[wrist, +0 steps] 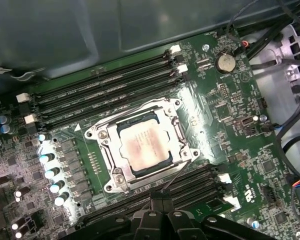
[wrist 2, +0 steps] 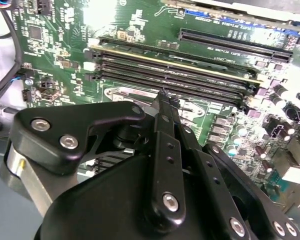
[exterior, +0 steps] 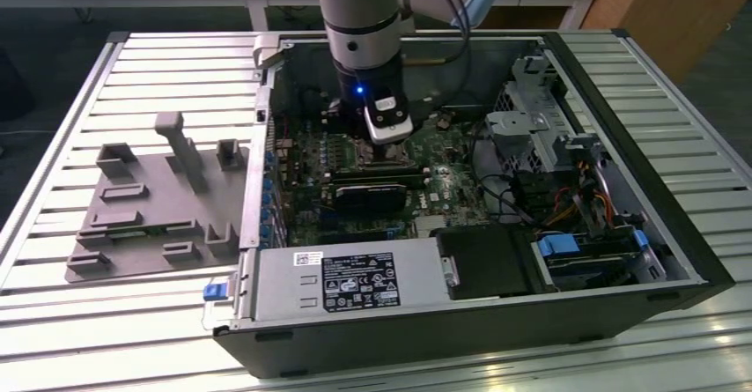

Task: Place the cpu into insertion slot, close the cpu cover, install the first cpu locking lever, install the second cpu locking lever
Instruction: 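Install the second cpu locking lever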

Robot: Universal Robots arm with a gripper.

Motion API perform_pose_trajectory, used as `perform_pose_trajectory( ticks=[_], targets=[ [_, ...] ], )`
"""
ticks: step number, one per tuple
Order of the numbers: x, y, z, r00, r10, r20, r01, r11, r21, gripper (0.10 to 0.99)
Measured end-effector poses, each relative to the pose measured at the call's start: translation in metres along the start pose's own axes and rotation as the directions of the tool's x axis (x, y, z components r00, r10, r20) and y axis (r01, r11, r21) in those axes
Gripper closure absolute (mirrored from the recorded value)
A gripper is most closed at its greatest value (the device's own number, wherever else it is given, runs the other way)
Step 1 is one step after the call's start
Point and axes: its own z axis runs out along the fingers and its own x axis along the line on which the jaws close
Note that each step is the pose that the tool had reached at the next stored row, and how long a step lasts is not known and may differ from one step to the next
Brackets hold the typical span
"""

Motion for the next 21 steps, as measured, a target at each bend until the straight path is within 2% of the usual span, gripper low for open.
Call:
perform_pose_trajectory(
  ticks=[2,7,15,21],
  targets=[
    [0.0022,-0.0013,0.0008,1.0000,0.001,-0.0018,-0.001,1.0000,-0.005,0.984],
    [0.0066,-0.0051,0.0028,0.9999,0.004,-0.0099,-0.004,0.9997,-0.026,0.984],
    [0.0110,-0.0093,0.0042,0.9999,0.005,-0.0128,-0.006,0.9994,-0.033,0.984],
    [0.0118,-0.0145,0.0066,0.9997,0.008,-0.0211,-0.009,0.9985,-0.054,0.984]
  ],
)
